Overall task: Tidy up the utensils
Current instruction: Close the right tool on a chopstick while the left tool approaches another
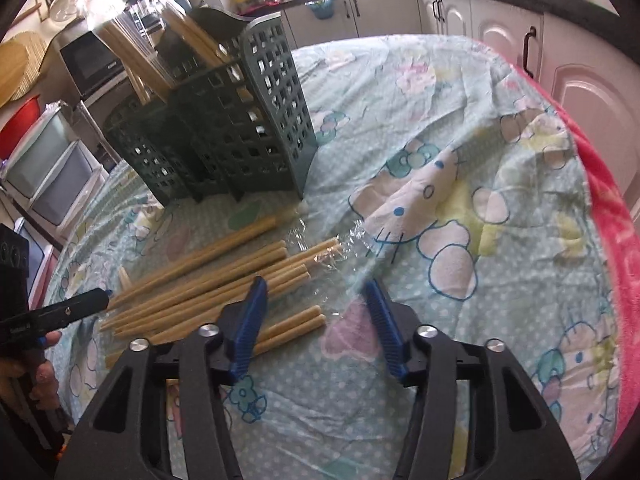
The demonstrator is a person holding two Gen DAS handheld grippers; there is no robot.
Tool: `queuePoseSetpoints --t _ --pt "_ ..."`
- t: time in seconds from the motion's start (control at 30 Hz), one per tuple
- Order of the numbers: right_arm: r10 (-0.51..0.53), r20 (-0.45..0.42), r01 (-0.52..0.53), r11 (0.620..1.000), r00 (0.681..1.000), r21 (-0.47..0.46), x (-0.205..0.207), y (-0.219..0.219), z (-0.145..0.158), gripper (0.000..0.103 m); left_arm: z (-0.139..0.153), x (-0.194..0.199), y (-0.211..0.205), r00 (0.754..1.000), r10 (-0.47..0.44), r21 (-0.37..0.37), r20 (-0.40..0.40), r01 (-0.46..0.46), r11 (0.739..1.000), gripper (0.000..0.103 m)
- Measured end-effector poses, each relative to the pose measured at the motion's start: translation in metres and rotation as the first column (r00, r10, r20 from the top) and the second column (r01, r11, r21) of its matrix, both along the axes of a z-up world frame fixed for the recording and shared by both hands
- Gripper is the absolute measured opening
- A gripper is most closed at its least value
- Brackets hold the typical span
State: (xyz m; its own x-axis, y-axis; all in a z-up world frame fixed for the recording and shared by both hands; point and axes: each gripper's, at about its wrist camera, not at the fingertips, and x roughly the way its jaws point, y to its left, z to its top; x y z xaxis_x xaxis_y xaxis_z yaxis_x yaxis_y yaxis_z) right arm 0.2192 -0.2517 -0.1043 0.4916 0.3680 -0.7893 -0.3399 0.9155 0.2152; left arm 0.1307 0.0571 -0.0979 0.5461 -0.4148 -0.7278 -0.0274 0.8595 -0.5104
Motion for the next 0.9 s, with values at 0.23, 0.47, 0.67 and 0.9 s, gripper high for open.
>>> queuePoseSetpoints --t 0.23,0.47,0.67,0.9 --pt "-0.011 0.022 0.012 0.999 1.0 -0.038 -0.004 -0.002 -0.002 0.026 -0.002 0.001 0.003 1.0 0.005 0.061 -0.003 -0.004 0.998 0.016" --pt "-0.022 0.046 0.024 0.999 0.999 -0.044 -0.012 -0.005 0.0 0.011 -0.004 -0.004 0.009 1.0 -0.003 0.062 -0.01 0.004 0.998 0.001" --pt "-0.043 0.046 0.044 0.999 0.998 -0.024 -0.015 -0.013 0.003 0.003 0.0 -0.013 0.015 1.0 -0.018 -0.058 0.002 0.018 0.998 0.003" --pt "-0.021 0.087 0.02 1.0 0.996 0.009 -0.024 -0.01 0.02 0.003 0.002 -0.024 0.017 0.999 -0.044 -0.169 0.017 0.047 0.984 0.028"
